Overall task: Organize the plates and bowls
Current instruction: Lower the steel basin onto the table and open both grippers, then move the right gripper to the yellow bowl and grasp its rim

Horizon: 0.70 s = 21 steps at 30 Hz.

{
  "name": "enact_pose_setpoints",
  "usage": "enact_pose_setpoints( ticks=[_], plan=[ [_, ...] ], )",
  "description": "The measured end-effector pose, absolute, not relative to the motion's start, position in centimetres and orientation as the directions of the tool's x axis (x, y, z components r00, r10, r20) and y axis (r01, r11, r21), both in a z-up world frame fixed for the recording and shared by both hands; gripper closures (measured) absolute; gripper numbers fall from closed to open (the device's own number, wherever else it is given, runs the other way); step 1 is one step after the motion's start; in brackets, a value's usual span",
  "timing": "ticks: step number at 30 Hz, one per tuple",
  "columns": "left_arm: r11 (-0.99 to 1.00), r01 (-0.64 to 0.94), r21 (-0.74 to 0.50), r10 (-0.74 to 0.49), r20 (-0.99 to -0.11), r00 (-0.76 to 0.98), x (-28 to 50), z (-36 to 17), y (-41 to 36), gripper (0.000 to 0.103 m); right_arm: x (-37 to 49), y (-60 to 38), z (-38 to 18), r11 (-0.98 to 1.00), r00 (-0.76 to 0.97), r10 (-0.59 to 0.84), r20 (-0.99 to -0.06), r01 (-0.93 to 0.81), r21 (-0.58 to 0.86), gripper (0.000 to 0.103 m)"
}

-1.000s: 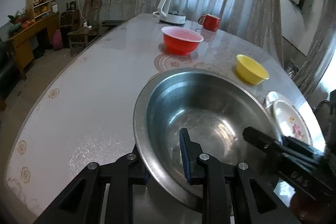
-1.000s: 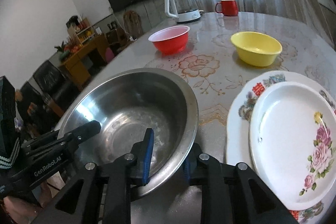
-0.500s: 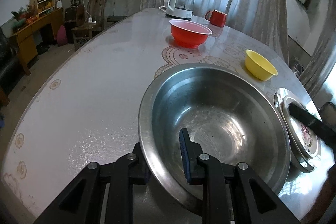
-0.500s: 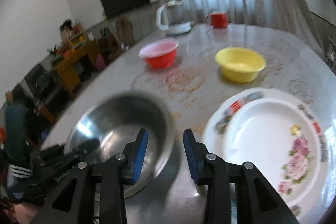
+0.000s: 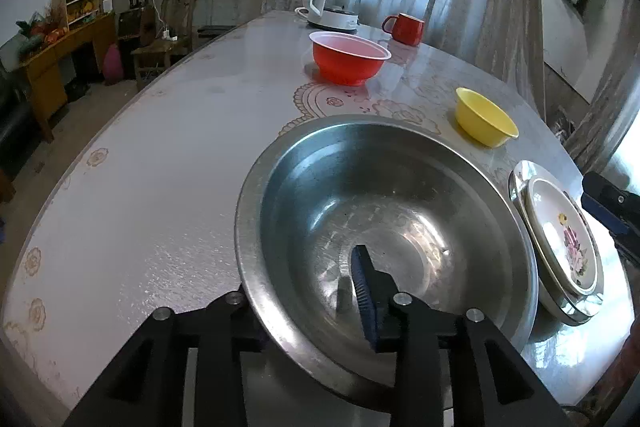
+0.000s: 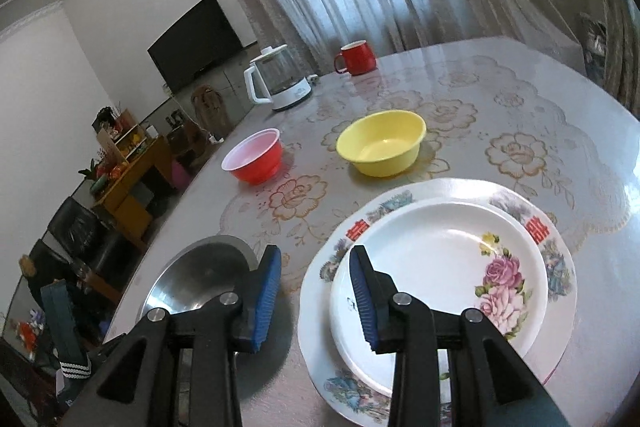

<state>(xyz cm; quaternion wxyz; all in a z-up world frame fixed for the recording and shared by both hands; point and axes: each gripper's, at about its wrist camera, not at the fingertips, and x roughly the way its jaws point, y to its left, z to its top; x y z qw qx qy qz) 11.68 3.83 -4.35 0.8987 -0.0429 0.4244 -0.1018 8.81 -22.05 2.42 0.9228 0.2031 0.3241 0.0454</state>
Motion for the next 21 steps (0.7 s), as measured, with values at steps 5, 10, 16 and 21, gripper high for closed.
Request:
enact_pose_setpoints(
  ticks=[5,10,16,21],
  plan=[
    [0.974,0.135,-0.182,-0.226,-0.766,0.602,11.5,-4.3,4.0,0.045,8.5,-22.2,2.4,0.907,0.783,0.233,-0.577,0.039,0.419,0.068],
    [0.973,0.118,-0.197,-0.226,-0.744,0.628,9.7,-3.0,5.2,0.028,8.0,-22.8,2.8,0.907,0.791,0.235,-0.565,0.031,0.420,0.068],
    [0.980,0.089,-0.177,-0.188,-0.693,0.696,8.7,-1.0,6.4,0.024,8.2,-24.4,3.1,0.906,0.793,0.229,-0.564,0.037,0.421,0.068],
    [0.983,0.079,-0.165,-0.172,-0.683,0.710,8.7,0.1,6.9,0.023,8.5,-25.7,3.2,0.905,0.784,0.226,-0.578,0.050,0.422,0.068]
  ],
)
